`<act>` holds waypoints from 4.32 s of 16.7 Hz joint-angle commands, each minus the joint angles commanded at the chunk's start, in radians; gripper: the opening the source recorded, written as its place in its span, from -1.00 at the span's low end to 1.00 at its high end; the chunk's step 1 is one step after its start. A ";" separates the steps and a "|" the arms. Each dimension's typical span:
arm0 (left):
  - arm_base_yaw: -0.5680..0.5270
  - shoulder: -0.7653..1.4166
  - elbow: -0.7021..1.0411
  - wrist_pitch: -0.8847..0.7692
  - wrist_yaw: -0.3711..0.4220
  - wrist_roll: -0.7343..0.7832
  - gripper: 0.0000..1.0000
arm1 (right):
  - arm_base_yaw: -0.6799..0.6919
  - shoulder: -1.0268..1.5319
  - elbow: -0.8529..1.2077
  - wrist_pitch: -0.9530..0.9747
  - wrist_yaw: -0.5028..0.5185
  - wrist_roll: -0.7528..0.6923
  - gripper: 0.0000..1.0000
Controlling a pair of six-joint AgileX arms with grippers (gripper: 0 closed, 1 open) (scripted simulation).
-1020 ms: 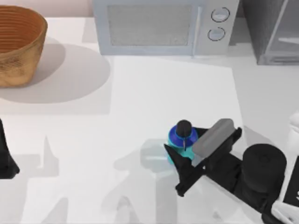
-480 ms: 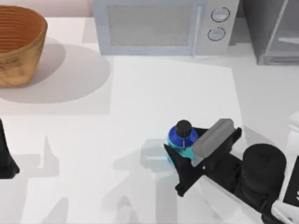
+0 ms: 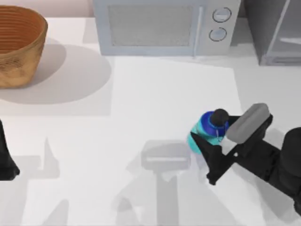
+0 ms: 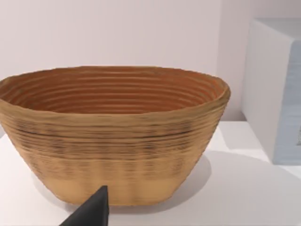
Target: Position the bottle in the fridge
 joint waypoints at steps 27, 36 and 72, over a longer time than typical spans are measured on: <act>0.000 0.000 0.000 0.000 0.000 0.000 1.00 | -0.383 -1.338 -0.232 -0.949 0.091 0.010 -0.98; 0.000 0.000 0.000 0.000 0.000 0.000 1.00 | -0.487 -1.899 -0.301 -1.407 0.250 0.044 -0.98; 0.000 0.000 0.000 0.000 0.000 0.000 1.00 | -0.770 0.193 0.680 -0.293 -0.005 0.061 -0.98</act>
